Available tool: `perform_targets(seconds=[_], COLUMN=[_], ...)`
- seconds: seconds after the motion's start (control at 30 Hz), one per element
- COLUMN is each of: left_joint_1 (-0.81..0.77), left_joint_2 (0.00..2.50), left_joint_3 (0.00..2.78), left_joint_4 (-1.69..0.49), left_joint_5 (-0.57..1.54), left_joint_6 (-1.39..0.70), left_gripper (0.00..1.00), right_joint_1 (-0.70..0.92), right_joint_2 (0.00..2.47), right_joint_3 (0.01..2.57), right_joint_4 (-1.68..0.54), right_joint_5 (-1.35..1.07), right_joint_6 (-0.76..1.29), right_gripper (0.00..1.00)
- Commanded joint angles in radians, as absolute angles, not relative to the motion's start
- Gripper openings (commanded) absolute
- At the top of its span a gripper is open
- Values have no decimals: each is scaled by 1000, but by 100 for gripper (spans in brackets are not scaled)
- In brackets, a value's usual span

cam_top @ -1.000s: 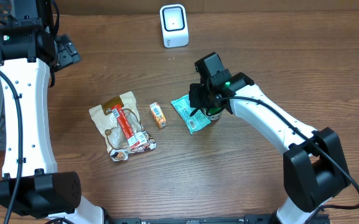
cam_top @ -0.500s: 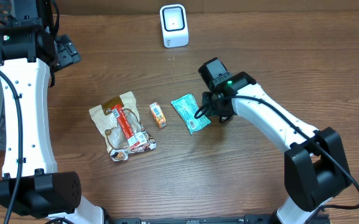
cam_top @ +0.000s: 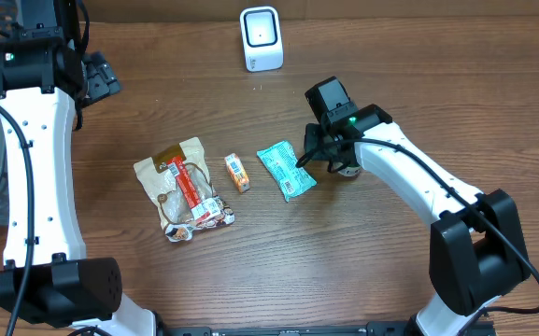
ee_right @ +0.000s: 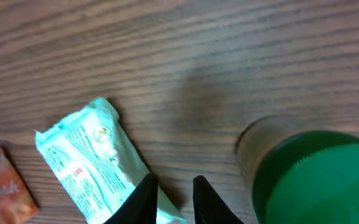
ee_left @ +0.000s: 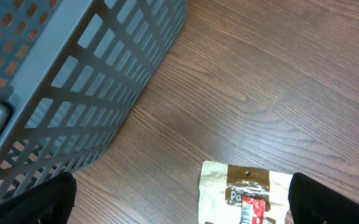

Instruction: Scan the item barcode

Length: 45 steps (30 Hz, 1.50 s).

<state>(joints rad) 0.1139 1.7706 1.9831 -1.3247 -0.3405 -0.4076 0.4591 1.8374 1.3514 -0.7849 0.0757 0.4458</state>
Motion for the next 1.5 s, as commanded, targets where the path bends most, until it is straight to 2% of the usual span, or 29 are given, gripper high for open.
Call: perform_targets(seconds=[0.0,0.57,0.9,1.07,1.33,1.4,1.47], left_joint_1=[115,115,115,115,115,115,115], left_joint_2=[1745,1745,1745,1745,1745,1745,1745], left_joint_3=[2003,2003,2003,2003,2003,2003,2003], left_joint_4=[-1328,-1328,-1328,-1328,-1328,-1328,-1328], left_joint_5=[-339,-339,-339,-339,-339,-339,-339], left_joint_6=[-396,-396,-396,-396,-396,-396,-396], left_gripper=[100,100,100,100,100,100,100], right_joint_1=[471,514,514,513,457,454,454], right_joint_2=[1826,1979,1980,1979,1951,1945,1944], right_joint_3=[1348,1348,1348,1349,1520,1559,1571], right_joint_4=[-763,-775,-867,-912,-1015,-1023,-1016], right_joint_5=[66,69,-93,-114,-119,-130,-137], right_joint_6=[453,501,502,498,494,493,494], right_gripper=[20,23,25,29,31,34,41])
